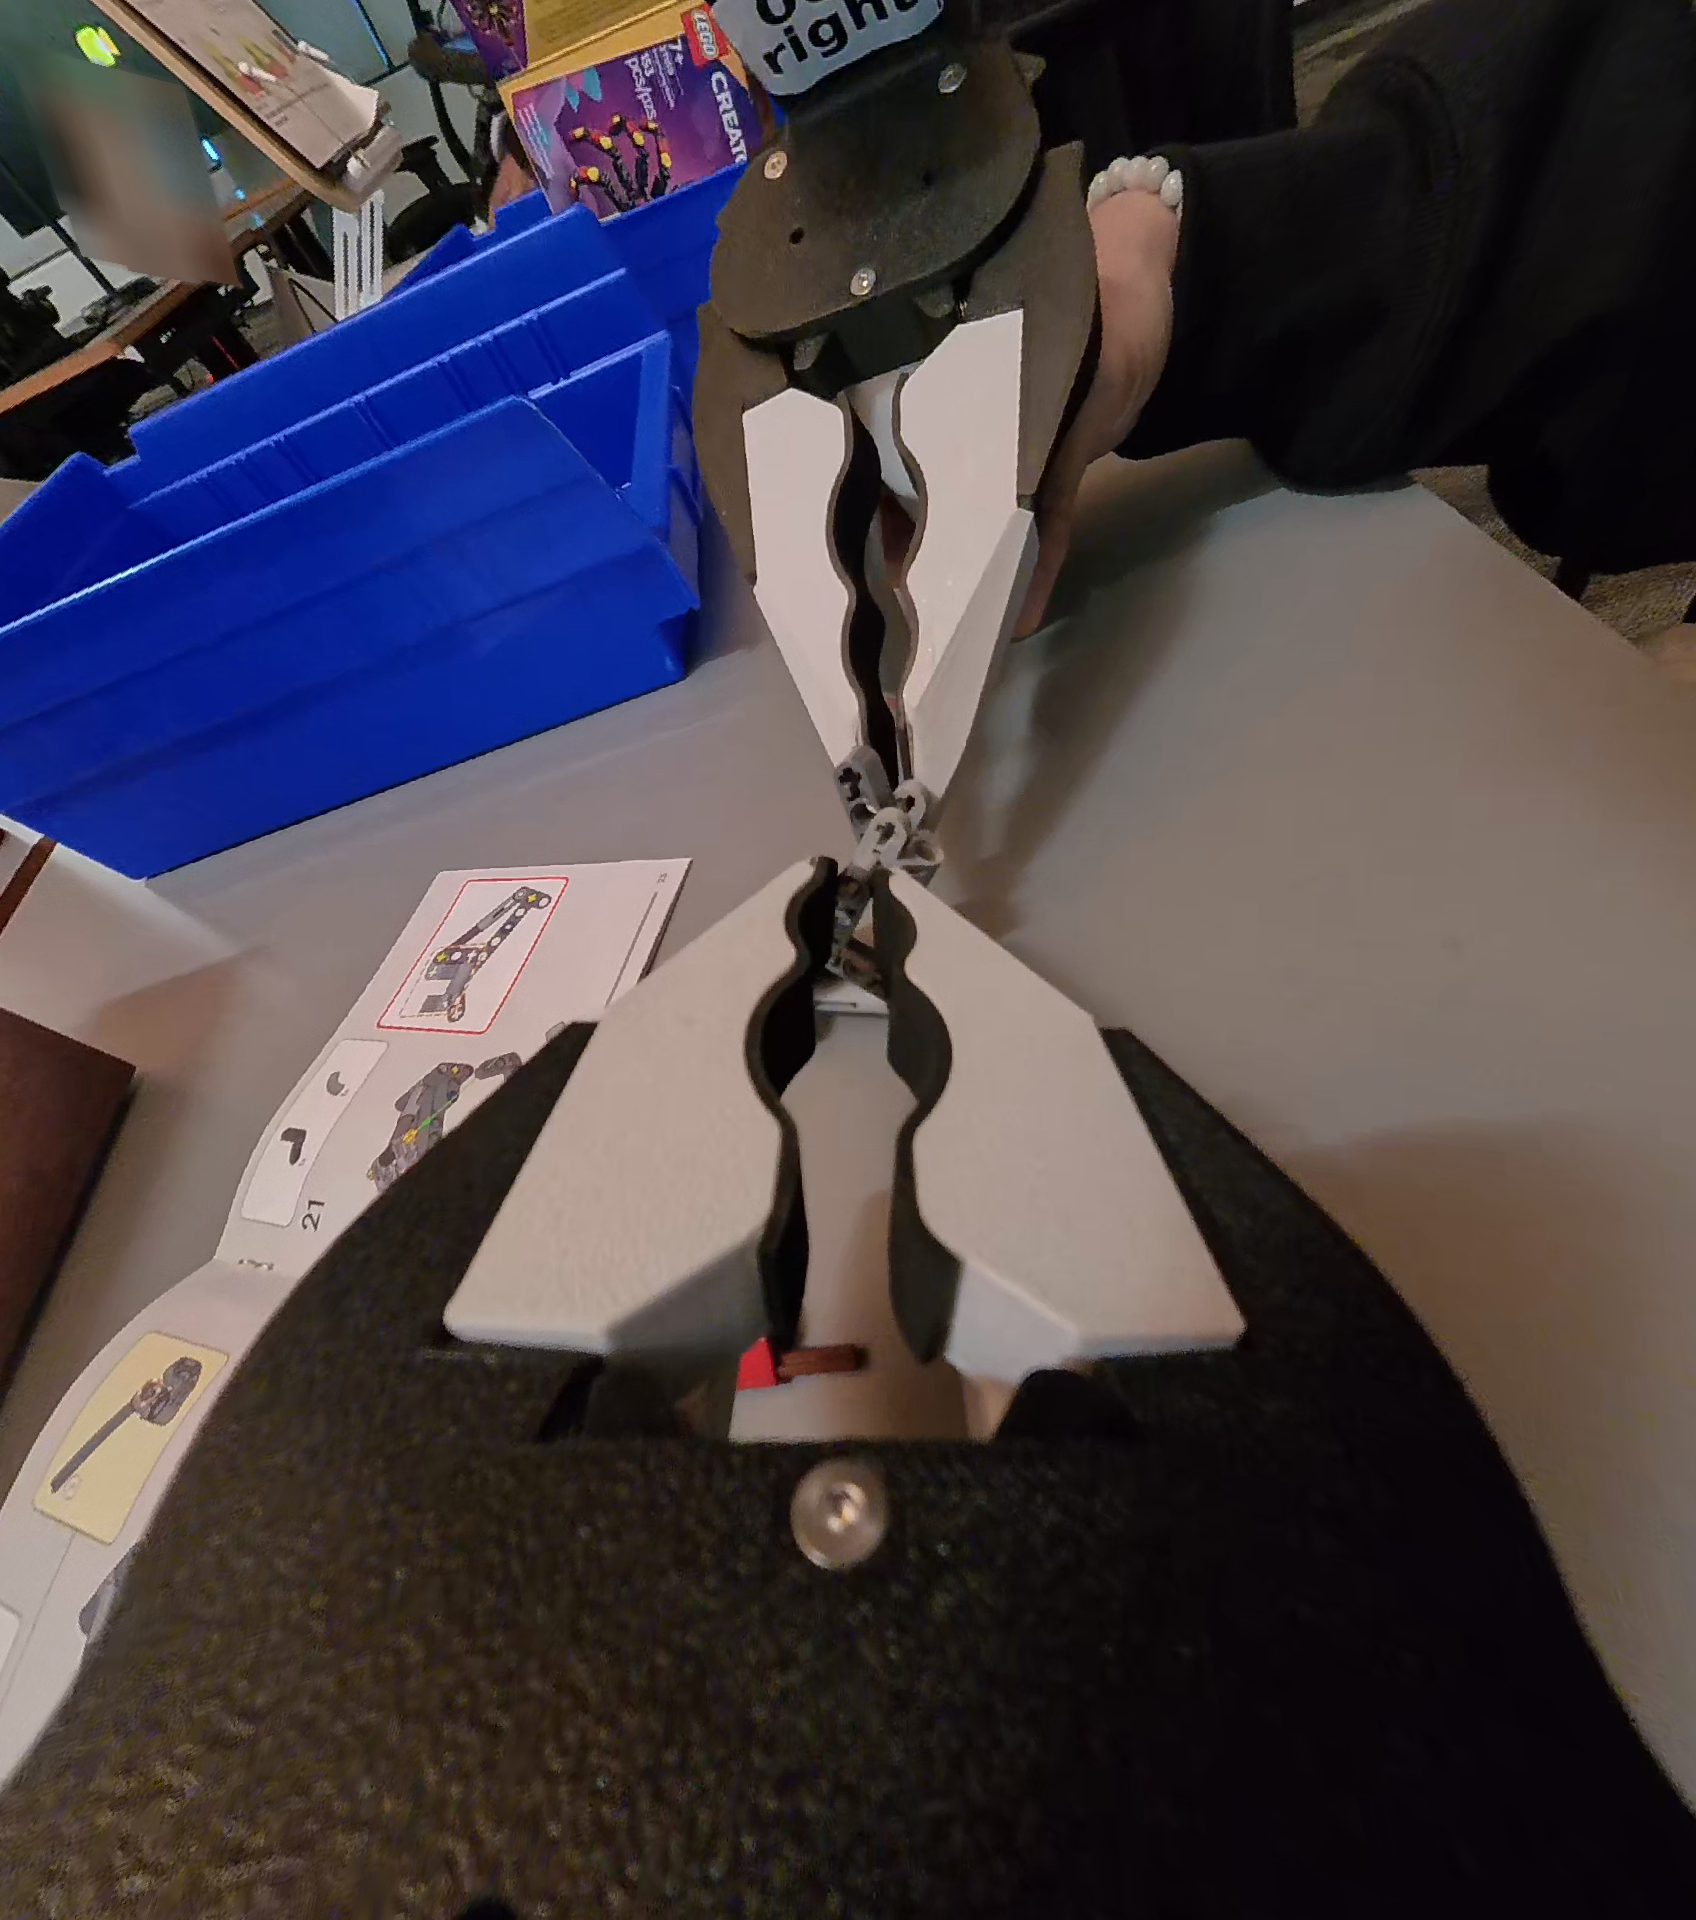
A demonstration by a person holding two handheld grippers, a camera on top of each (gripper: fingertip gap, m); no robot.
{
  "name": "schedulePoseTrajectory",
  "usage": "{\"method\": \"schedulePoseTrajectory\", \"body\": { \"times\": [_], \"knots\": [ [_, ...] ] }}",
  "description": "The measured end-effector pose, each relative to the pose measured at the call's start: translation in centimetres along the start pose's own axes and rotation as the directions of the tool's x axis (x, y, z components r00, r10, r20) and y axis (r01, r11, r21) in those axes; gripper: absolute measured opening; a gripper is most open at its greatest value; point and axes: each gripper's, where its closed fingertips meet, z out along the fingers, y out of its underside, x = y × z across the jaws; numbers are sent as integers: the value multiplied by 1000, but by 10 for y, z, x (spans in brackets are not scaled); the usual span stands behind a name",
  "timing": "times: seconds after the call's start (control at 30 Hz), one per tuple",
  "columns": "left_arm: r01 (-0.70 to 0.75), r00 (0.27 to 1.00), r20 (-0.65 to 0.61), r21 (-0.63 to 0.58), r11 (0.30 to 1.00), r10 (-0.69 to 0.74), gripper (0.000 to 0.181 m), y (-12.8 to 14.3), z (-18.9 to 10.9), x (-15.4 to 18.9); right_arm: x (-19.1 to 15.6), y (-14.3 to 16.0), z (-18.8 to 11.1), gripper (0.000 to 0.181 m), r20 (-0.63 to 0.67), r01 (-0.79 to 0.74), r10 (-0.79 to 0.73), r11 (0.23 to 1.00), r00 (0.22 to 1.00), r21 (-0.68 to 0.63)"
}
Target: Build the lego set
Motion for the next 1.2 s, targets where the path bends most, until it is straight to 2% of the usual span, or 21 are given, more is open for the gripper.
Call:
{"method": "schedulePoseTrajectory", "body": {
  "times": [0.47, 0.63, 0.8, 1.07, 1.2],
  "knots": [
    [3, 1000, 11, -12, 1000, -3, 4, 2, 2, -2, 1, 1, 1, 2, -5, -2, 2, 1000, 1000, -10],
    [20, 999, -44, 33, 999, -19, 6, -2, -8, 4, -3, -2, 1, 3, 33, -12, 11, 1000, 999, 12],
    [70, 990, -114, -78, 994, -79, 30, 15, -19, 11, -18, 3, 4, 3, 86, 67, -65, 998, 994, -19],
    [93, 957, -259, -149, 984, -130, 29, 18, -16, 42, -31, 7, 5, 2, 150, 124, -117, 992, 982, -36],
    [161, 938, -276, -193, 968, -211, 29, 20, -12, 49, -36, 6, 3, 2, 177, 139, -133, 990, 975, -22]
  ]
}}
